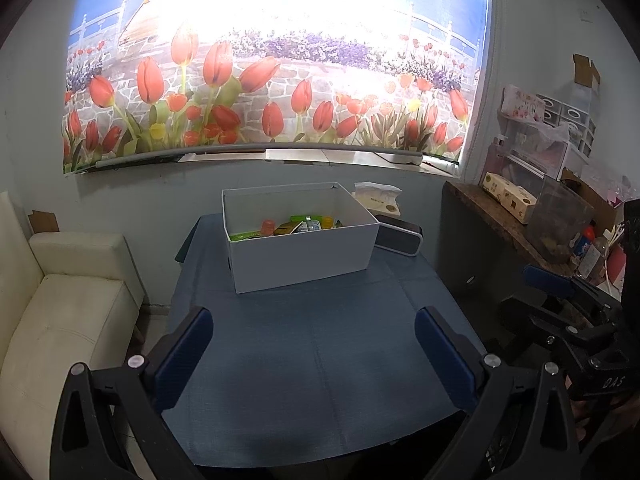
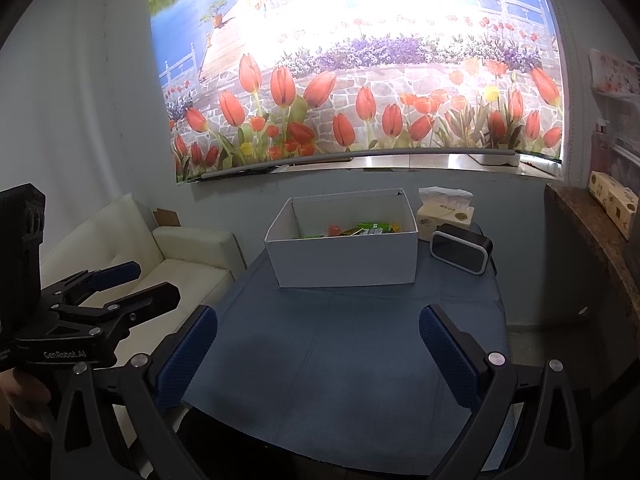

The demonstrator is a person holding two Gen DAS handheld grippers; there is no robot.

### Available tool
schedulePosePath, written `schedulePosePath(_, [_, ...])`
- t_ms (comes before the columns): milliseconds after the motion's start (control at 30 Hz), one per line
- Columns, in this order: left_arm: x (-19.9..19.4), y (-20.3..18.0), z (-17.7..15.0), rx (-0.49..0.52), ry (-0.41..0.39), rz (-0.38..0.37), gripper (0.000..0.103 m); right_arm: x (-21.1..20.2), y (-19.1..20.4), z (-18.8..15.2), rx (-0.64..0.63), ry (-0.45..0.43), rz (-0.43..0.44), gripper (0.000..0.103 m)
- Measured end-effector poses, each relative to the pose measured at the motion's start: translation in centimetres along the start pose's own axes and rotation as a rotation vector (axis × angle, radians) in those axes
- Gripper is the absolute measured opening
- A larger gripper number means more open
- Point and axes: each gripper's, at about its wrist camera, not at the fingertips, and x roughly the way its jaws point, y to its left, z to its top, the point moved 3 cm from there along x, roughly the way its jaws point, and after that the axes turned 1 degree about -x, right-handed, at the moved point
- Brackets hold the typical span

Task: Organize snacks

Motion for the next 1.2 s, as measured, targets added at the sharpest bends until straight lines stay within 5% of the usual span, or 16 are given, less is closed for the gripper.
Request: schedulePosePath(1200, [0.17,0.16,-0.01,0.016,0.015,-0.003,0.103,0.04,0.16,0.08,0.004,0.0,0.025,0.103])
